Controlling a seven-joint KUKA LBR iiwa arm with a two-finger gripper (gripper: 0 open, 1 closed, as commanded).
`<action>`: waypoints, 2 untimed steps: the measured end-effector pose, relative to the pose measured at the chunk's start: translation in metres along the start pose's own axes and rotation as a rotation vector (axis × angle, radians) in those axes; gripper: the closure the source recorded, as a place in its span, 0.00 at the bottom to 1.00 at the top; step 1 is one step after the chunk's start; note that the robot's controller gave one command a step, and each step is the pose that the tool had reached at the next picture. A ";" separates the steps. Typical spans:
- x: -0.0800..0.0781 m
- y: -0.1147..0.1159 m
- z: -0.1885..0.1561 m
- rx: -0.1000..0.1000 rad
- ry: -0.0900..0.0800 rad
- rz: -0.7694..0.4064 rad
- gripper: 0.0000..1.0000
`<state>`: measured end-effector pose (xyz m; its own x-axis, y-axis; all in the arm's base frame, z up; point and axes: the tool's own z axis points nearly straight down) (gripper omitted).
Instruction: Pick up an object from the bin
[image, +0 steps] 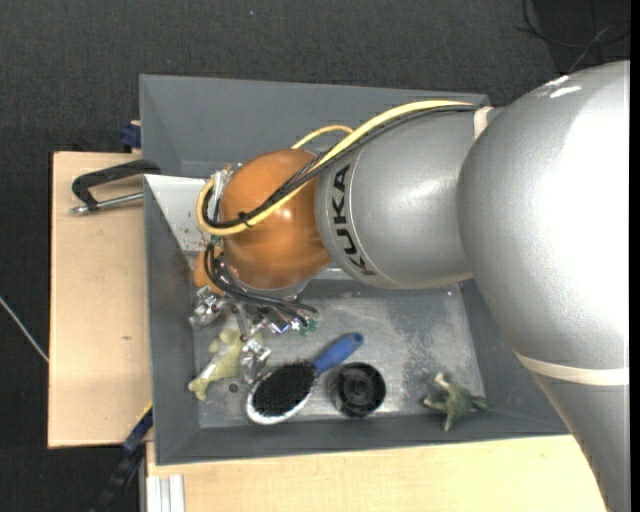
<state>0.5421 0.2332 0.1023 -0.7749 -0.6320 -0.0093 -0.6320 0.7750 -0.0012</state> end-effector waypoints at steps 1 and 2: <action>-0.023 -0.017 0.000 -0.001 0.001 -0.267 0.00; -0.017 -0.014 0.030 0.000 0.007 -0.583 0.00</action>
Offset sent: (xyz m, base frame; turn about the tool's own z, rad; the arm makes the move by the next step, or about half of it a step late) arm 0.0270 0.0001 -0.0010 -0.2682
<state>0.5647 0.2332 0.0728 -0.2992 -0.9542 -0.0010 -0.9542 0.2992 -0.0040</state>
